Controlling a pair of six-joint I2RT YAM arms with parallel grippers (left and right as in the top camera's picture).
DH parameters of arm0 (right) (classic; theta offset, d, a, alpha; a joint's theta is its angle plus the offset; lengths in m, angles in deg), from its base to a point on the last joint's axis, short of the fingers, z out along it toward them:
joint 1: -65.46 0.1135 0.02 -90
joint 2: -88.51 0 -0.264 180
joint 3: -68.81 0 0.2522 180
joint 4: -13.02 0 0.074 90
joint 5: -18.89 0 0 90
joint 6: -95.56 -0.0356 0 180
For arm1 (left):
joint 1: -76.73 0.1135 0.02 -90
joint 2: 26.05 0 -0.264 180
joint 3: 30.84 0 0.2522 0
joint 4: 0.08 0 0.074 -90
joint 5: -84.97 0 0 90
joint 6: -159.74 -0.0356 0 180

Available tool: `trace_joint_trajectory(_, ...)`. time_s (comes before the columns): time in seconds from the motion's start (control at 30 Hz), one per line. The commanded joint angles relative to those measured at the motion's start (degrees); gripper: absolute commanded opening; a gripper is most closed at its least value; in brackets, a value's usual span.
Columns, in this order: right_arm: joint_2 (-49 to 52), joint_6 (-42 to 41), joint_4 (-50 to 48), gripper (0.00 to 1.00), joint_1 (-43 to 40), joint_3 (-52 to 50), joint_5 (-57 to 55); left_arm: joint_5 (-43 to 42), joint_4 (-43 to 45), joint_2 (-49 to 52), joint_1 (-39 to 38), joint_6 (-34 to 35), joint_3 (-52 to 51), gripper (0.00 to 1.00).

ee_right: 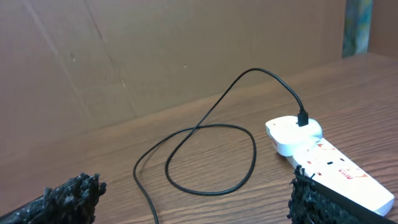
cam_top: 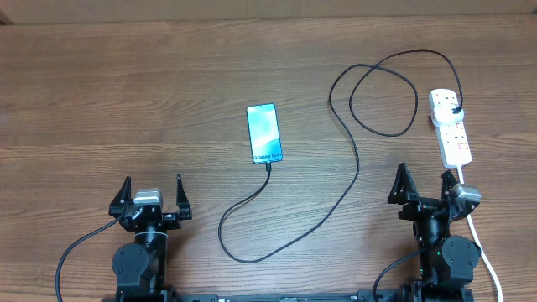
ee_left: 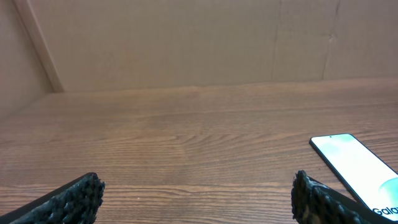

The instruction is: Plug charger to phone and switch on socket

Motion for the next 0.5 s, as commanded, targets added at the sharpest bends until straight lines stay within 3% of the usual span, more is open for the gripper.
trace_joint_trajectory(0.0,-0.68,2.05,-0.44,1.0,0.33,-0.2,0.28,-0.48,0.04,-0.33,0.39,-0.87,-0.15,1.0)
trace_joint_trajectory(0.47,-0.68,9.9,-2.16,1.0,0.33,-0.7,6.69,-0.48,0.04,-0.33,0.39,-0.87,-0.15,1.0)
